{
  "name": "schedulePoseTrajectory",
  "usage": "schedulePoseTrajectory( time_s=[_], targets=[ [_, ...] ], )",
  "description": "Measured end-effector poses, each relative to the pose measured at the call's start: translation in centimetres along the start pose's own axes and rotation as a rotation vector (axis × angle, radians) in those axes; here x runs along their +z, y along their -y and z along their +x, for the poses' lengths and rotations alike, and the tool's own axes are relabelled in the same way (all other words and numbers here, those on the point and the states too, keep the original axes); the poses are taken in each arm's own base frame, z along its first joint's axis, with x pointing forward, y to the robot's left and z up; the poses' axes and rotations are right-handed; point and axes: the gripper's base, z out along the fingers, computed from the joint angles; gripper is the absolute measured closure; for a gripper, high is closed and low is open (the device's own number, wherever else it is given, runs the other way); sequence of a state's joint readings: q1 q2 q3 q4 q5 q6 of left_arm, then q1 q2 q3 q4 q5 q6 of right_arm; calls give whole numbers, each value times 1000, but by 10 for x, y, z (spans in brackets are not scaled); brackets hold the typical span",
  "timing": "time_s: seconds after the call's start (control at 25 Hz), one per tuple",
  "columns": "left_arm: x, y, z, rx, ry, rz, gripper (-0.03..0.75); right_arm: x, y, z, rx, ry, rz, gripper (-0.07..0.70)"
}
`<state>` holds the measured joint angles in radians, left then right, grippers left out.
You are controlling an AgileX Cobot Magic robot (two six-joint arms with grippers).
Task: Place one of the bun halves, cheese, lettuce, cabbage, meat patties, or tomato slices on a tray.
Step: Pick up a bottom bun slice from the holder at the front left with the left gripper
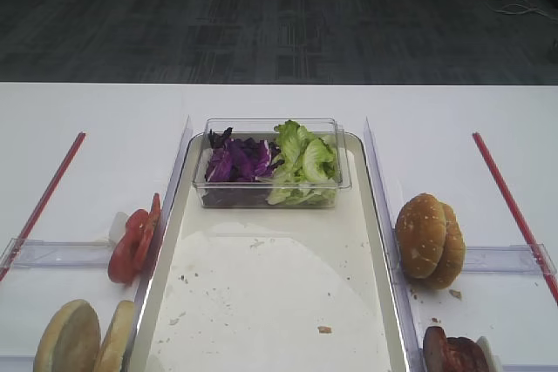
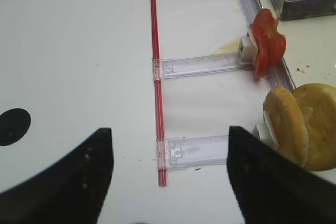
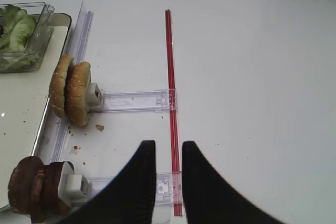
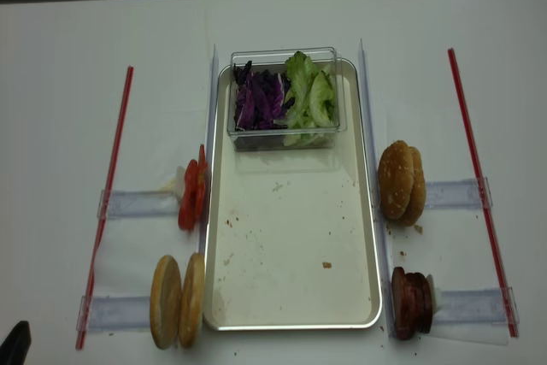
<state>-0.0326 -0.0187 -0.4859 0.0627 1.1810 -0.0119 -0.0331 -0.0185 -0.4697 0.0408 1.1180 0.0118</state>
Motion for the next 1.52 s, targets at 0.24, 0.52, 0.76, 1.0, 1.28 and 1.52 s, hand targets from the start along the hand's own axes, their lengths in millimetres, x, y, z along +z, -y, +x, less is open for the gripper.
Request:
schedulePoseTrajectory(
  time_s=[0.24,0.52,0.76,1.0,1.28,1.52],
  targets=[
    [0,0,0,-2,0,0,249,0,0,0,0,0,0,478],
    [0,0,0,-2,0,0,249,0,0,0,0,0,0,478],
    [7,1,-8,-2,-115,11,249,0,0,0,0,0,0,478],
    [15,6,-22,-22,-262,57,249,0,0,0,0,0,0,478],
    [31,7,-40,-57,-388,58,249,0,0,0,0,0,0,478],
    [47,8,-63,-80,-487,49,249,0,0,0,0,0,0,478]
  ],
)
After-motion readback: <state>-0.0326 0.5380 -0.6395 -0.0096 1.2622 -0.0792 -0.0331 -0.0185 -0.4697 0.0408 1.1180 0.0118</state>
